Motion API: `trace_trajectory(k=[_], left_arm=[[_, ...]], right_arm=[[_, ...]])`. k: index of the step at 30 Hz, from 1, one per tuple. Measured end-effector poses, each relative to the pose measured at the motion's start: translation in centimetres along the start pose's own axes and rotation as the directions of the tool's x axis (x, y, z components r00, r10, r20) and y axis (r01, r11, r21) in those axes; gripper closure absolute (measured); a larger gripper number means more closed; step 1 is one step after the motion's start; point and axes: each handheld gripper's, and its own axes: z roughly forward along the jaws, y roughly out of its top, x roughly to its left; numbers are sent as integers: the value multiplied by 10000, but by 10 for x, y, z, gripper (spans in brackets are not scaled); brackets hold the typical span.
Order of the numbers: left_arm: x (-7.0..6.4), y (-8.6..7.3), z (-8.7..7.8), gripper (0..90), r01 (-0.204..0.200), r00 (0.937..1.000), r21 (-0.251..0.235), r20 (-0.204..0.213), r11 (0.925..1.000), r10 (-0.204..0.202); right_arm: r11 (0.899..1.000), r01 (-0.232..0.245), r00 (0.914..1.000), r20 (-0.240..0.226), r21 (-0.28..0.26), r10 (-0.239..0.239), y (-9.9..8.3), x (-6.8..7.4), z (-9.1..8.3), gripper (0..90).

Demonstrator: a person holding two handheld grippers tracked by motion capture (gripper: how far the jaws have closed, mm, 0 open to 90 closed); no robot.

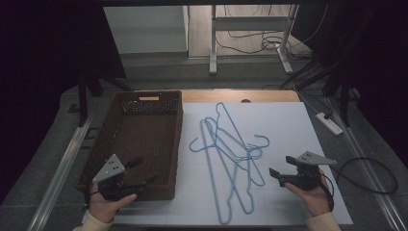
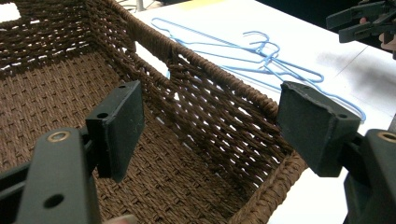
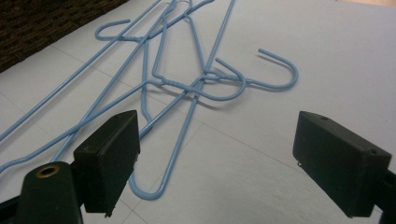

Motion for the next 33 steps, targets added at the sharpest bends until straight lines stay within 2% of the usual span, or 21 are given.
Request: trace_trajectory(k=[33], left_arm=[[-2, -2, 4, 243, 46, 10000, 168, 54, 9998, -47]], right_arm=[[9987, 46, 9997, 253, 500, -59, 1, 1, 4, 197]])
